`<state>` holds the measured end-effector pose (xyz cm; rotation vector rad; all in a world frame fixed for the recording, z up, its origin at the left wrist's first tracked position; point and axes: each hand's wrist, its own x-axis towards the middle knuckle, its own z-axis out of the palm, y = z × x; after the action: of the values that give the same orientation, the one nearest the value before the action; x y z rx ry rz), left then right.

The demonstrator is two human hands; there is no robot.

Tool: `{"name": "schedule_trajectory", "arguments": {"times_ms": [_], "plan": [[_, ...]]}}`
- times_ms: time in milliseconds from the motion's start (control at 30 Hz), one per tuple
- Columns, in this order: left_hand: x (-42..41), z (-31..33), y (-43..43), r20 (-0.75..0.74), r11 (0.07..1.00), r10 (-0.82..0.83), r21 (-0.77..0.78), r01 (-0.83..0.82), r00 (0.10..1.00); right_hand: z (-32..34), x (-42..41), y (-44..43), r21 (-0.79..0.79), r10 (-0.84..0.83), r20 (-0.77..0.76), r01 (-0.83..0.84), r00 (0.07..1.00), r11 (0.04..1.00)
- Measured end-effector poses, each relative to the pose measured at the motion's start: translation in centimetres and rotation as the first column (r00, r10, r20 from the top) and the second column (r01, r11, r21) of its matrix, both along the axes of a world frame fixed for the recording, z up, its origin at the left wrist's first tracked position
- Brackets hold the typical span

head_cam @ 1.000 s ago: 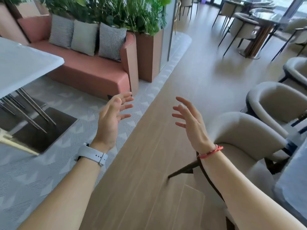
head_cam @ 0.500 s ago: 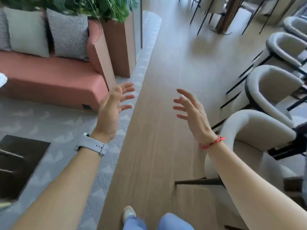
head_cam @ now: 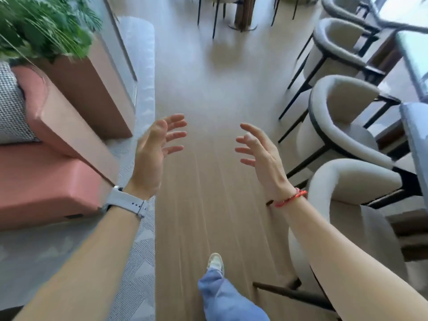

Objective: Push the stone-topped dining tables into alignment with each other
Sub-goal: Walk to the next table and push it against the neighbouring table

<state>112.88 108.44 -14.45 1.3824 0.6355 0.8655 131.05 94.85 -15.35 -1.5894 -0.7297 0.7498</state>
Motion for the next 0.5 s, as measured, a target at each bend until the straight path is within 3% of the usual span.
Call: {"name": "schedule_trajectory", "arguments": {"times_ms": [300,500], "plan": [[16.0,0.8,11.9,-0.019,0.973,-0.232,-0.024,0.232,0.973,1.2,12.6,8.5,-0.013,-0.227,0.003,0.227,0.974,0.974],[26.1,-0.1,16.6,-0.011,0.879,-0.476,-0.027,0.476,0.879,1.1,18.7,9.7,-0.036,-0.479,0.023,0.479,0.878,0.877]]}}
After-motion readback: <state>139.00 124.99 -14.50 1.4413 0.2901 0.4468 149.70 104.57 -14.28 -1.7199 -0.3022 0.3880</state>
